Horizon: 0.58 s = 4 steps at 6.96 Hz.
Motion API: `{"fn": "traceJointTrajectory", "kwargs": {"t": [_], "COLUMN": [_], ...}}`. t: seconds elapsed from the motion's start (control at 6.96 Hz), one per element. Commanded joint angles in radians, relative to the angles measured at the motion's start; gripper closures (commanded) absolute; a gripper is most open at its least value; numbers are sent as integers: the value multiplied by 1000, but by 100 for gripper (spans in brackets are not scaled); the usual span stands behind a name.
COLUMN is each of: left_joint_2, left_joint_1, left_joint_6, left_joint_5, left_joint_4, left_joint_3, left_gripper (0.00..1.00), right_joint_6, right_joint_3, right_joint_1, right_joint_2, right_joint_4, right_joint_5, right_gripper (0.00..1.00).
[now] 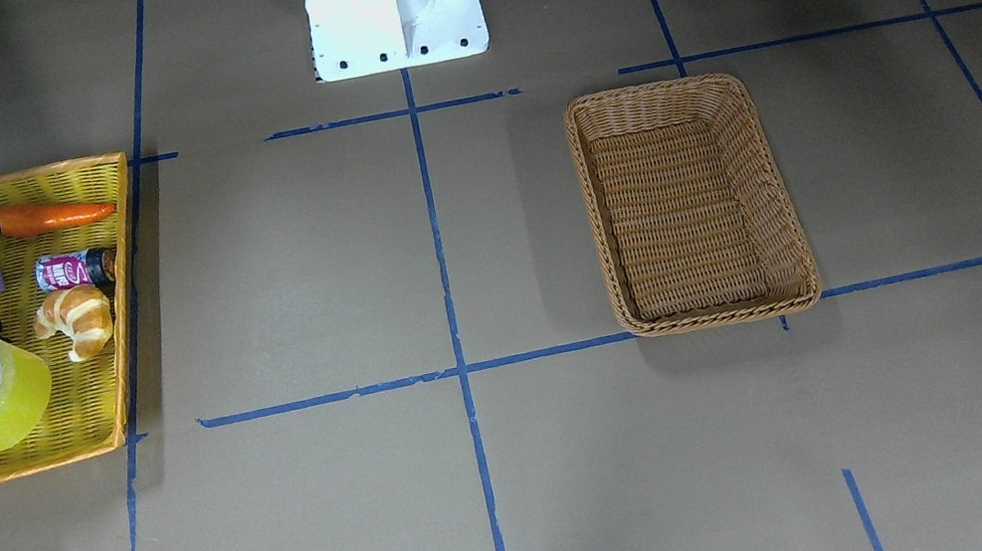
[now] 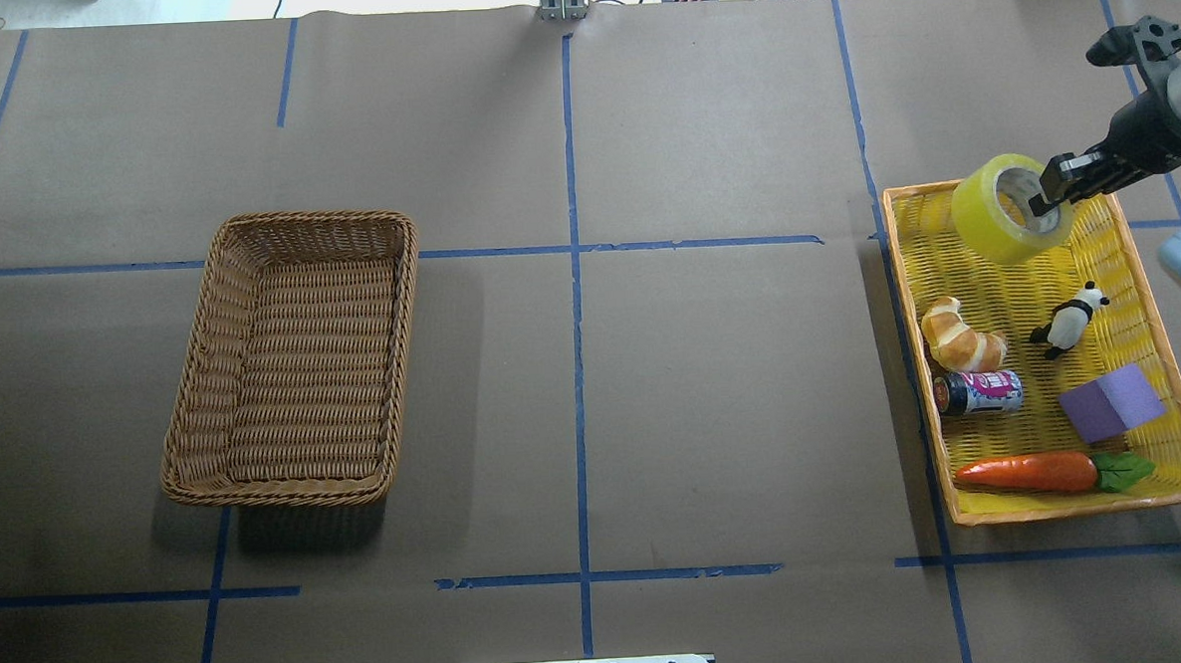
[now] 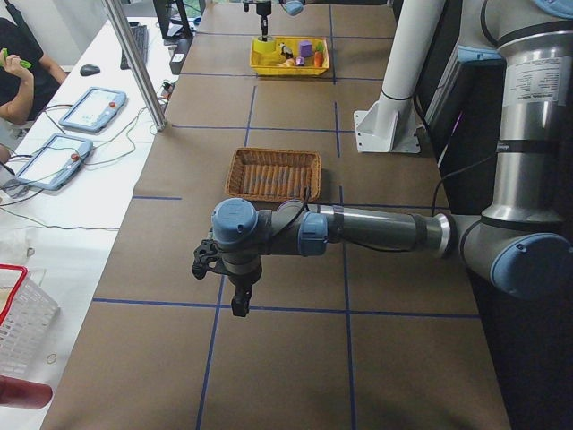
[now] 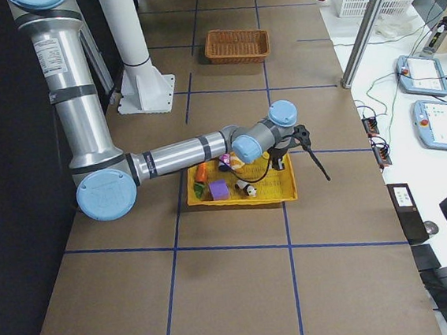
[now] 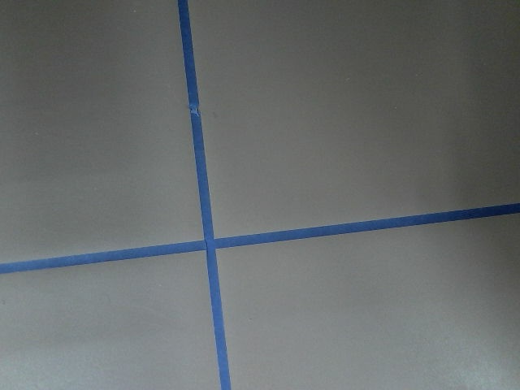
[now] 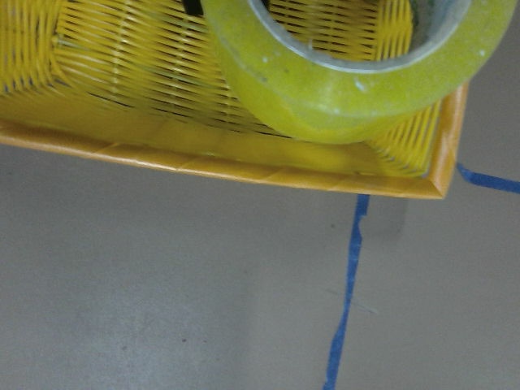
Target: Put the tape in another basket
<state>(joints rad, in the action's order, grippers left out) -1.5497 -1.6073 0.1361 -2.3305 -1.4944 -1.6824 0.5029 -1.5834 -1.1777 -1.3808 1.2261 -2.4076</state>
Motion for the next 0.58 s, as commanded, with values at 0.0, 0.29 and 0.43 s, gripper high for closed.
{"fn": "traceJointTrajectory", "kwargs": {"t": [0.0, 0.29, 0.43], "left_joint_2": [-18, -102, -148], "left_joint_1": [32, 192, 258], "left_joint_6": [-94, -370, -508], "left_joint_5": [-9, -20, -39], "left_joint_4": [-10, -27, -76], "left_joint_3": [-38, -94, -95], "left_gripper": [0, 0, 0], "right_joint_6": [136, 241, 385], "right_joint_3": [-7, -10, -9], "right_joint_1": [-2, 30, 65], "right_joint_2": [66, 120, 121], "right_joint_4": [0, -29, -130], "right_joint_5": [-39, -65, -64], "right_gripper": [100, 100, 100]}}
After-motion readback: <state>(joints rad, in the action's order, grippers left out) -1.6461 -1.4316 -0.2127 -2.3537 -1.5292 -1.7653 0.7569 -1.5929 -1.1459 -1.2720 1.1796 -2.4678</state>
